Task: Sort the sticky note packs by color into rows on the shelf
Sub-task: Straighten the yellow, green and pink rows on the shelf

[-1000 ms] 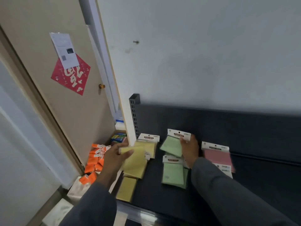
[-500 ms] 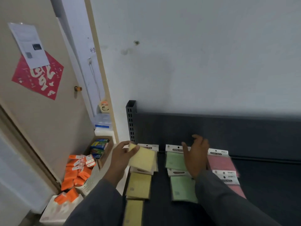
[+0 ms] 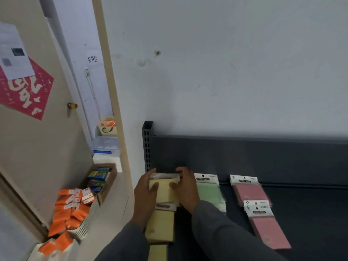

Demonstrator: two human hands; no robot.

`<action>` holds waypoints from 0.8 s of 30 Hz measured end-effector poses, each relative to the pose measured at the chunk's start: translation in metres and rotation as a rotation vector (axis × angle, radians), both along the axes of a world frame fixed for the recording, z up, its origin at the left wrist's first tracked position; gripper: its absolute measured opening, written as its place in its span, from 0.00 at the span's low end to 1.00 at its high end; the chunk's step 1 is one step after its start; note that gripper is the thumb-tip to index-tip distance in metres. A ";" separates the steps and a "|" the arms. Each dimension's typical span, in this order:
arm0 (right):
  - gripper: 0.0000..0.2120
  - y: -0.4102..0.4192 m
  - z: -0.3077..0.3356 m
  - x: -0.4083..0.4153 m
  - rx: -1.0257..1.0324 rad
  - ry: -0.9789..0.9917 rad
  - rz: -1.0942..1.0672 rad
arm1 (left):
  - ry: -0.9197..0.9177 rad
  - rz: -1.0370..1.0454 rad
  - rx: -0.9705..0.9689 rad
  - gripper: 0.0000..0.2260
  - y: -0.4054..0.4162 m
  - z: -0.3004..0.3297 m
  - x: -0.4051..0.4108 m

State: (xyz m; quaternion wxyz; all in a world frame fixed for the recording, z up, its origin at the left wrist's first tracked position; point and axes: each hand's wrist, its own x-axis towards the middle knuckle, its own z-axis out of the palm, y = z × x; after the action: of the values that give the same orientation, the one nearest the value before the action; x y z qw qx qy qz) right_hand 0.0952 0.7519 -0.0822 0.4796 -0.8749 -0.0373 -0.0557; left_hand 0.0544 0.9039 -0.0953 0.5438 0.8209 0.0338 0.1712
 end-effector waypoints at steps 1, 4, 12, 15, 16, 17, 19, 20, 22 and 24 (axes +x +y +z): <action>0.21 -0.001 -0.003 -0.001 -0.080 0.000 0.023 | -0.004 0.023 0.011 0.18 -0.002 -0.006 -0.001; 0.17 -0.005 -0.013 -0.010 -0.261 -0.023 0.156 | 0.014 0.058 0.031 0.15 -0.010 -0.013 -0.001; 0.22 -0.018 0.009 -0.040 -0.344 -0.171 0.194 | -0.140 0.127 0.384 0.10 -0.020 0.008 0.007; 0.17 -0.054 0.036 -0.049 -0.244 -0.219 0.051 | -0.313 0.051 0.419 0.08 -0.066 0.038 0.017; 0.16 -0.074 0.043 -0.053 -0.226 -0.233 -0.002 | -0.331 0.023 0.412 0.08 -0.090 0.048 0.018; 0.16 -0.094 0.049 -0.057 -0.228 -0.242 -0.052 | -0.345 -0.007 0.402 0.08 -0.113 0.057 0.015; 0.14 -0.147 0.066 -0.073 -0.255 -0.282 -0.159 | -0.400 -0.112 0.375 0.08 -0.170 0.071 0.008; 0.13 -0.176 0.071 -0.083 -0.263 -0.292 -0.214 | -0.411 -0.178 0.368 0.08 -0.200 0.075 0.004; 0.12 -0.230 0.074 -0.100 -0.292 -0.300 -0.330 | -0.394 -0.312 0.365 0.09 -0.258 0.079 -0.004; 0.10 -0.290 0.067 -0.119 -0.394 -0.243 -0.469 | -0.395 -0.431 0.374 0.08 -0.320 0.080 -0.015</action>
State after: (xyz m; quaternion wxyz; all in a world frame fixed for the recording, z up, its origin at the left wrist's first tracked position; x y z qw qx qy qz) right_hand -0.0238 0.4622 -0.0148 0.2675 -0.9225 0.0981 -0.2604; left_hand 0.0390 0.5842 -0.0156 0.4034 0.8457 -0.2783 0.2110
